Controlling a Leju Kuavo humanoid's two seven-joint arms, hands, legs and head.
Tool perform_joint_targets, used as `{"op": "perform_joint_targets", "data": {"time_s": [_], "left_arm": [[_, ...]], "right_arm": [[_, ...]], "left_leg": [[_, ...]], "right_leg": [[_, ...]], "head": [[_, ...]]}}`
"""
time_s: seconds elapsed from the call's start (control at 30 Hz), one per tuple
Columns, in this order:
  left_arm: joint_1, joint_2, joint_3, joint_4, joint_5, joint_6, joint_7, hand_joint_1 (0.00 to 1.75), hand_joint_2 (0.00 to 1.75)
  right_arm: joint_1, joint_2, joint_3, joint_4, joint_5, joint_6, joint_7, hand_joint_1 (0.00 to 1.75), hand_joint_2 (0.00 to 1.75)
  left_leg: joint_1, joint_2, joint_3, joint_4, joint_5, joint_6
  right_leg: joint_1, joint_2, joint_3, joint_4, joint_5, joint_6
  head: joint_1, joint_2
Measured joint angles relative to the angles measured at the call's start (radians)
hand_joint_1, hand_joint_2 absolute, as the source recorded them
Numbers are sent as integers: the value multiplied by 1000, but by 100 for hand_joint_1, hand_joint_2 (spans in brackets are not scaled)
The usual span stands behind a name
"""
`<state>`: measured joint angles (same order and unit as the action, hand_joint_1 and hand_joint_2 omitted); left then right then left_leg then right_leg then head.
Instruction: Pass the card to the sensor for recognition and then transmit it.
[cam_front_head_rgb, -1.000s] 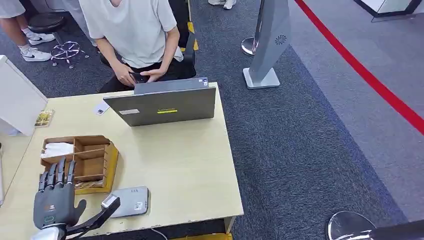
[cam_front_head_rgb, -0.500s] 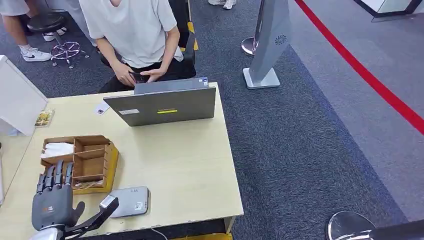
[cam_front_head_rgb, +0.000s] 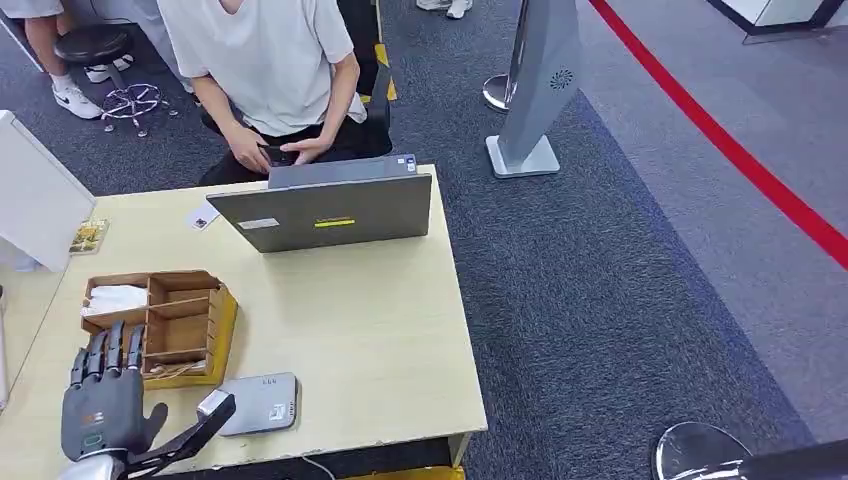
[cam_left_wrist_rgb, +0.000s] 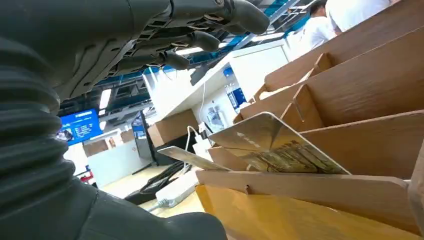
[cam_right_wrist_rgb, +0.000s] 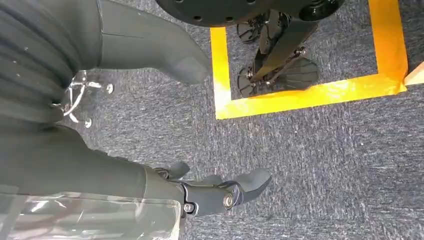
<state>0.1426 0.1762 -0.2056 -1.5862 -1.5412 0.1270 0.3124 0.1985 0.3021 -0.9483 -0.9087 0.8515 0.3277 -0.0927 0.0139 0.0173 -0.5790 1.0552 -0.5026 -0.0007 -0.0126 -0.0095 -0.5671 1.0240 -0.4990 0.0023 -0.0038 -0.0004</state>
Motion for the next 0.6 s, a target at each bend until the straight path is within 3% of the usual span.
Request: {"op": "perform_joint_targets", "data": {"time_s": [0.27, 0.6], "left_arm": [[-2, 2, 0, 0, 24, -42, -21, 175, 175], [-5, 12, 0, 0, 37, -46, -21, 175, 175]], "right_arm": [[0, 0, 0, -2, 2, 7, 0, 0, 175], [2, 0, -1, -17, -18, 19, 3, 0, 175]], "left_leg": [[0, 0, 0, 0, 0, 0], [0, 0, 0, 0, 0, 0]], "right_leg": [[0, 0, 0, 0, 0, 0], [0, 0, 0, 0, 0, 0]], "head": [[0, 0], [0, 0]]}}
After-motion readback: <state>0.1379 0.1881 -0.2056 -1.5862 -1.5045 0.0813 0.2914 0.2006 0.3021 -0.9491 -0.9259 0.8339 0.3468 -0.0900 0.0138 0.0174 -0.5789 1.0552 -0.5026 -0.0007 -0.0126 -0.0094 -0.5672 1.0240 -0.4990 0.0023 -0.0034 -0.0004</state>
